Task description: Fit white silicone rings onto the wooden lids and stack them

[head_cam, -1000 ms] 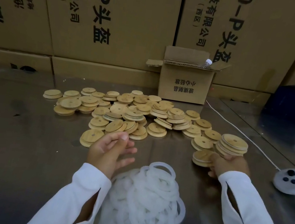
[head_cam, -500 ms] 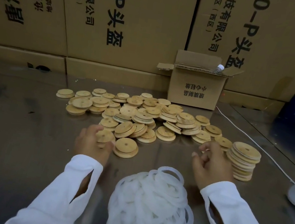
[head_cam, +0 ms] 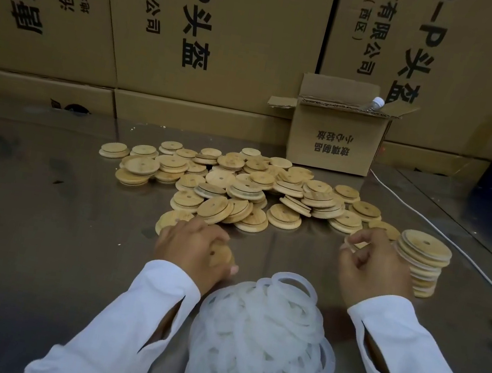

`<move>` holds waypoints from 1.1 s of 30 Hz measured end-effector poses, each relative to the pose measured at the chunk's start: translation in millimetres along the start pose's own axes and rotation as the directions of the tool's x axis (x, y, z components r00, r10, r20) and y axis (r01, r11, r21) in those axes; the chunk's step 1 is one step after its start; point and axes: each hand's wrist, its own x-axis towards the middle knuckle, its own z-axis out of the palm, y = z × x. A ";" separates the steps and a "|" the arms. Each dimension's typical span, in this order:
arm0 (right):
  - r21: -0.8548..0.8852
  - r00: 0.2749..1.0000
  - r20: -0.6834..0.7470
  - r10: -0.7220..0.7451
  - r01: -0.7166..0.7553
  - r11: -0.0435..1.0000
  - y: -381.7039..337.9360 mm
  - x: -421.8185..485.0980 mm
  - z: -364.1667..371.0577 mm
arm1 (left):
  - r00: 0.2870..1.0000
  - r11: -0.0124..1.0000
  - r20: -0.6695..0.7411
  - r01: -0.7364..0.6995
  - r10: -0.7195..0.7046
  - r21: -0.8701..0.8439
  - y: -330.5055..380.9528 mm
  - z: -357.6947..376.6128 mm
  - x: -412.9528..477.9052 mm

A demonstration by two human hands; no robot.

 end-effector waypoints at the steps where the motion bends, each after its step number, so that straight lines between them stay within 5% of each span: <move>1: 0.005 1.000 0.009 -0.012 0.012 1.000 -0.3 -0.9 0.5 | 0.999 1.000 0.034 0.019 -0.019 -0.008 -1.1 1.8 -1.6; 4: 0.017 0.993 0.106 -0.058 0.057 0.998 -1.6 -5.1 4.3 | 0.994 0.996 0.092 0.071 -0.067 -0.048 -2.3 3.2 -3.3; 7: 0.020 0.956 0.279 -0.088 0.086 0.996 -7.7 -11.5 11.8 | 0.998 0.987 -0.002 0.062 -0.063 -0.151 3.0 -2.0 -4.8; 11: 0.265 0.970 0.208 -0.123 0.065 0.962 -22.0 -18.8 17.6 | 0.971 0.912 -0.222 -0.171 0.091 -0.373 15.8 -9.9 -9.1; 15: 0.672 0.957 0.286 -0.055 -0.159 0.723 -43.9 -30.4 21.7 | 0.897 0.779 -0.295 -0.435 0.330 -0.451 33.6 -13.3 -18.4; 20: 0.750 0.910 0.404 -0.095 -0.270 0.604 -48.3 -32.5 18.1 | 0.846 0.769 -0.286 -0.530 0.450 -0.357 38.8 -11.9 -23.0; 23: 0.740 0.892 0.446 -0.077 -0.318 0.593 -47.8 -32.3 15.0 | 0.905 0.738 -0.198 -0.423 0.377 -0.525 39.2 -15.2 -21.5; 26: 0.738 0.895 0.442 -0.055 -0.328 0.590 -46.5 -30.9 14.2 | 0.993 0.595 0.013 -0.061 0.119 -0.801 41.5 -18.1 -19.7; 29: 0.750 0.892 0.446 -0.073 -0.328 0.574 -48.1 -30.5 12.7 | 0.976 0.365 0.212 0.216 -0.050 -0.905 36.1 -15.8 -15.8; 33: 0.709 0.885 0.466 0.002 -0.375 0.597 -48.6 -27.6 13.2 | 0.921 0.102 0.384 0.389 -0.064 -0.916 30.9 -12.5 -13.6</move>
